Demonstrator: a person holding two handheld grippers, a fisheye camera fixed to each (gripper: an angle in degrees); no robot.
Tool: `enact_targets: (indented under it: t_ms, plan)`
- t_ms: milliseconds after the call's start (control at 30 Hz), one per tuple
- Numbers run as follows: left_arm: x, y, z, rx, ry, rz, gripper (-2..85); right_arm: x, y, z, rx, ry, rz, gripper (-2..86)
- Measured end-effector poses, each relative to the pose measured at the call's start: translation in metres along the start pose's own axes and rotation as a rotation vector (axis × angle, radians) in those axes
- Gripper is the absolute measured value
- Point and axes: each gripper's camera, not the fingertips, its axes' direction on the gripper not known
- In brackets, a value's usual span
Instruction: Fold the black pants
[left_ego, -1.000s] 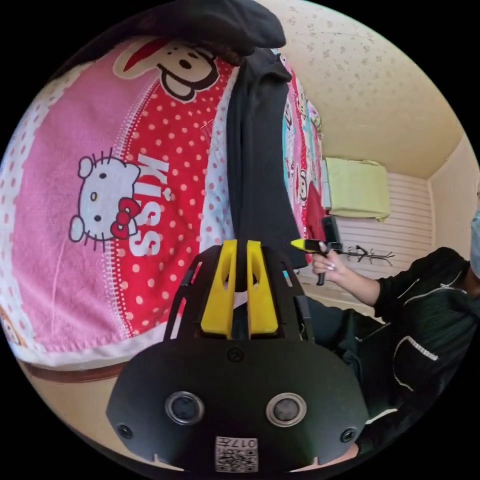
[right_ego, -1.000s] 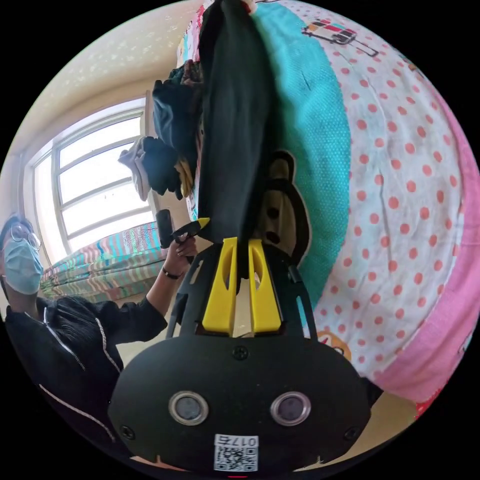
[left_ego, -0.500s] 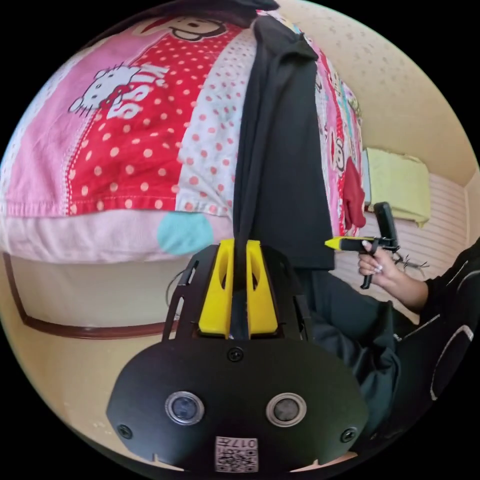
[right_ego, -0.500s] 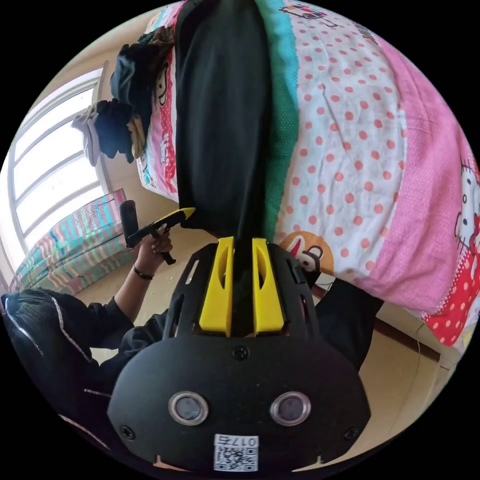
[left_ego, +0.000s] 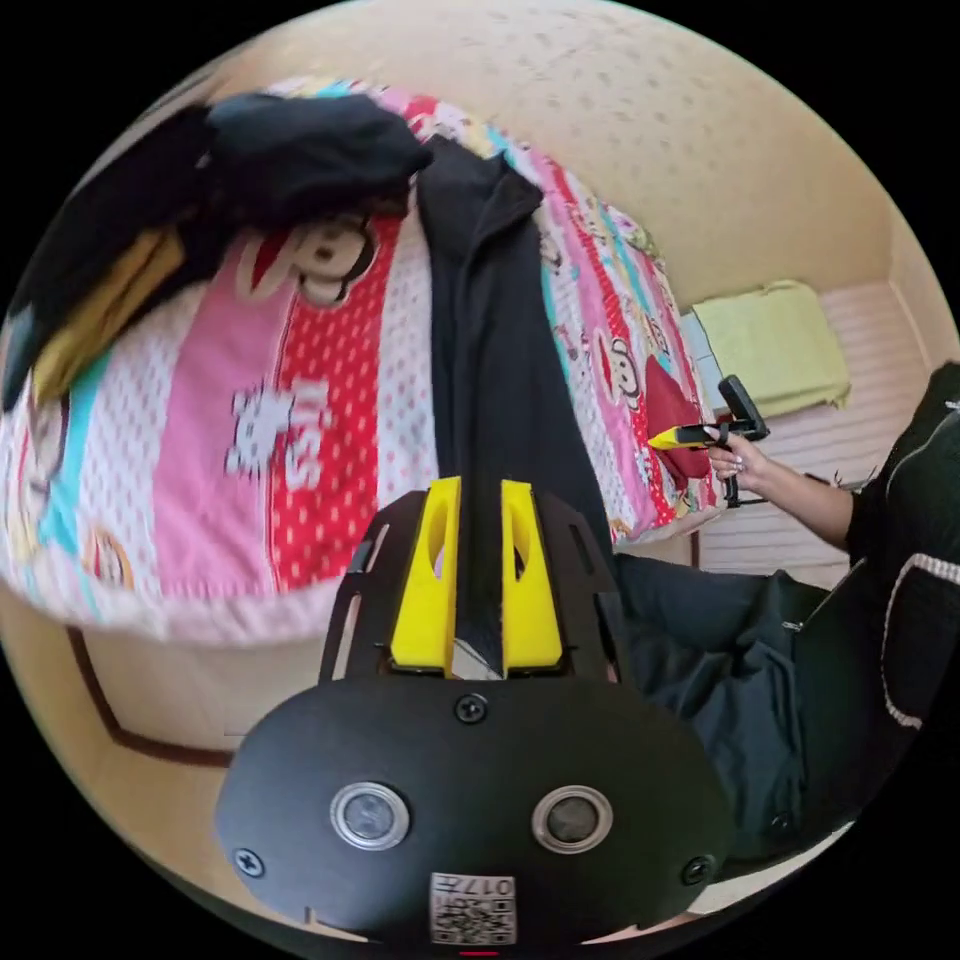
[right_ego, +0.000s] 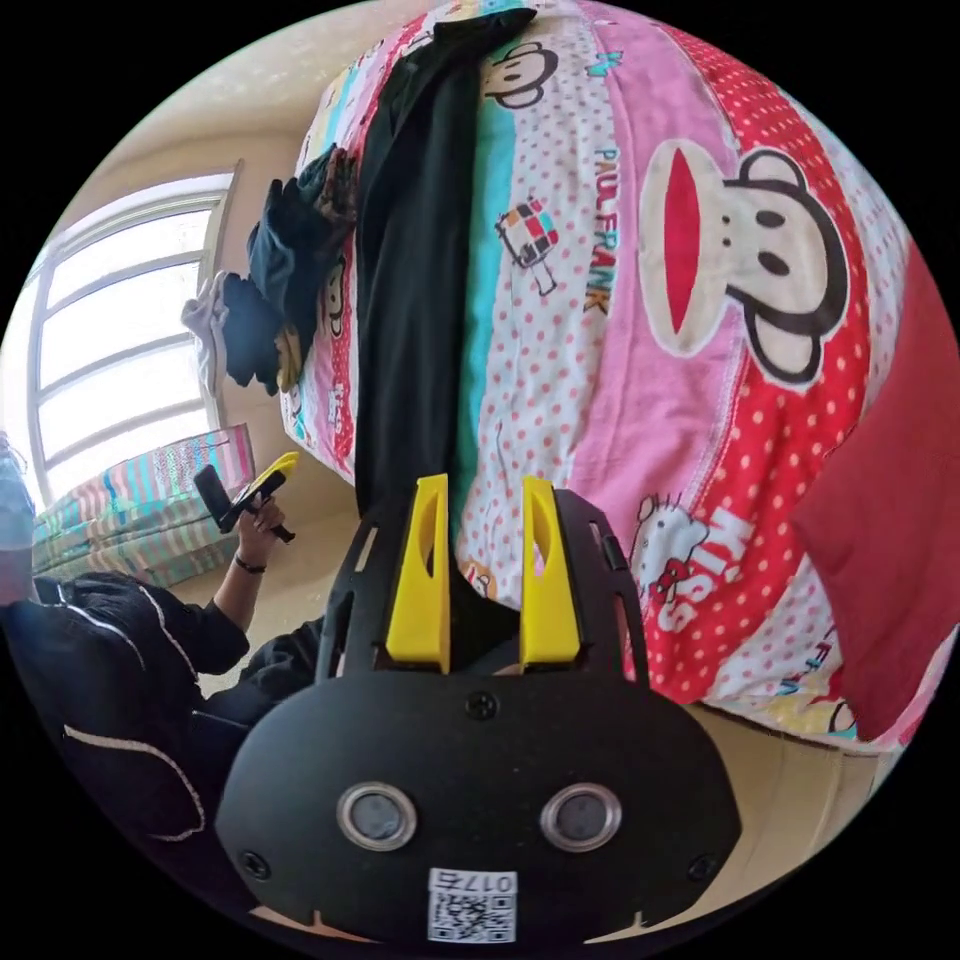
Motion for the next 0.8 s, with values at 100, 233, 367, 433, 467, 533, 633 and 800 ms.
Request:
enact_targets:
  t_ms: [100,233,367,433,467,533,633,800]
  plan:
    - [0.020,-0.062,0.021,0.148,0.033,0.101,7.8,-0.002,-0.060,-0.032,0.162,-0.110,-0.034,10.7]
    - [0.030,-0.152,0.069,0.337,0.040,0.048,15.6,0.002,-0.152,-0.073,0.511,-0.448,0.042,9.6]
    - [0.047,-0.216,0.109,0.313,-0.083,0.032,16.1,0.008,-0.241,-0.095,0.706,-0.620,0.123,11.2]
    - [0.053,-0.239,0.131,0.269,-0.186,0.033,16.0,0.007,-0.281,-0.101,0.691,-0.521,0.119,12.3]
    - [0.052,-0.242,0.135,0.259,-0.202,0.019,16.0,0.009,-0.303,-0.103,0.695,-0.482,0.125,12.5]
    - [0.045,-0.248,0.144,0.266,-0.156,-0.034,15.7,0.016,-0.330,-0.106,0.731,-0.425,0.150,12.6]
    - [0.039,-0.249,0.156,0.267,-0.159,-0.028,14.5,0.034,-0.364,-0.111,0.831,-0.442,0.222,12.3]
    - [0.028,-0.245,0.176,0.256,-0.202,-0.071,10.1,0.038,-0.405,-0.108,0.790,-0.337,0.282,10.0]
